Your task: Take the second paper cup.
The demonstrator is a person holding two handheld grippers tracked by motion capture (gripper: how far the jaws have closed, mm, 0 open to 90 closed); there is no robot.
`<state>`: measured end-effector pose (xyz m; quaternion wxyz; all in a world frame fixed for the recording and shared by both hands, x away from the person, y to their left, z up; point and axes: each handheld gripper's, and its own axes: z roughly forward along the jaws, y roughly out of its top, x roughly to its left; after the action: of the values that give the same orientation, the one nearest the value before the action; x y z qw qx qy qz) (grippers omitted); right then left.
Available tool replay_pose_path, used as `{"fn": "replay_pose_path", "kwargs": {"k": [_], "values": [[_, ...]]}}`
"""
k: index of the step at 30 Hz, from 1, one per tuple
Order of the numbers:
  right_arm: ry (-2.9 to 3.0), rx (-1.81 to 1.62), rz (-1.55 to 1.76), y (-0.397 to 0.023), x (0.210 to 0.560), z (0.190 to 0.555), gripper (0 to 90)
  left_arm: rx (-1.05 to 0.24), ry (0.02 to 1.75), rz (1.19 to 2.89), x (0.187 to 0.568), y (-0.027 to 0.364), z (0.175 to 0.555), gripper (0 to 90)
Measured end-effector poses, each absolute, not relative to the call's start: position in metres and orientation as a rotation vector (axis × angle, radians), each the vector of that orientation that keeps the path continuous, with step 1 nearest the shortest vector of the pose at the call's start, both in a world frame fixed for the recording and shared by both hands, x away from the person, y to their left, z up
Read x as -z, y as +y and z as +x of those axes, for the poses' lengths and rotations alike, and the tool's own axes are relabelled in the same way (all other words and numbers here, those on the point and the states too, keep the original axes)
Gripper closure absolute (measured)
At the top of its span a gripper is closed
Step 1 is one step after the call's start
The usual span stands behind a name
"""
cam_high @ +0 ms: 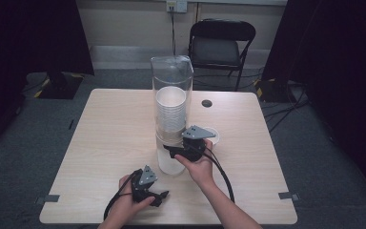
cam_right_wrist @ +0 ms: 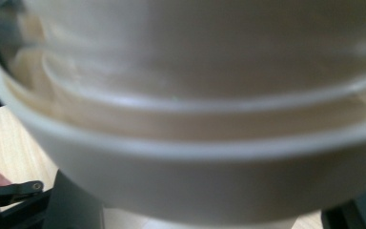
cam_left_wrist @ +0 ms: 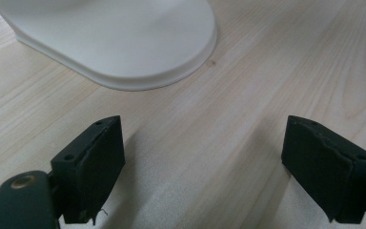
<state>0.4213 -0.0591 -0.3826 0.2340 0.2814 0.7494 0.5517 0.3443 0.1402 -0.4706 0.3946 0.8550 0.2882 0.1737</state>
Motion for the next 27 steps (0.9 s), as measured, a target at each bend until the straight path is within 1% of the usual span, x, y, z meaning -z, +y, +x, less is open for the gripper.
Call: {"fn": "replay_pose_path", "kwargs": {"k": [7, 10, 12, 18, 24, 27], "values": [[2.068, -1.457, 0.725, -0.059, 0.389, 0.417, 36.4, -0.443, 0.719, 2.164, 0.471, 0.140, 0.345, 13.9], [2.149, -1.335, 0.804, -0.064, 0.420, 0.421, 36.8, -0.440, 0.729, 2.163, 0.471, 0.140, 0.344, 14.0], [2.138, -1.366, 0.841, -0.066, 0.433, 0.420, 35.5, -0.439, 0.729, 2.162, 0.471, 0.140, 0.344, 13.9], [2.190, -1.338, 0.786, -0.067, 0.427, 0.422, 34.9, -0.444, 0.735, 2.171, 0.470, 0.140, 0.344, 13.9], [2.246, -1.281, 0.832, -0.078, 0.445, 0.420, 34.7, -0.445, 0.736, 2.160, 0.471, 0.139, 0.344, 14.0], [2.253, -1.275, 0.834, -0.083, 0.445, 0.416, 34.7, -0.451, 0.728, 2.175, 0.470, 0.140, 0.344, 13.9]]}}
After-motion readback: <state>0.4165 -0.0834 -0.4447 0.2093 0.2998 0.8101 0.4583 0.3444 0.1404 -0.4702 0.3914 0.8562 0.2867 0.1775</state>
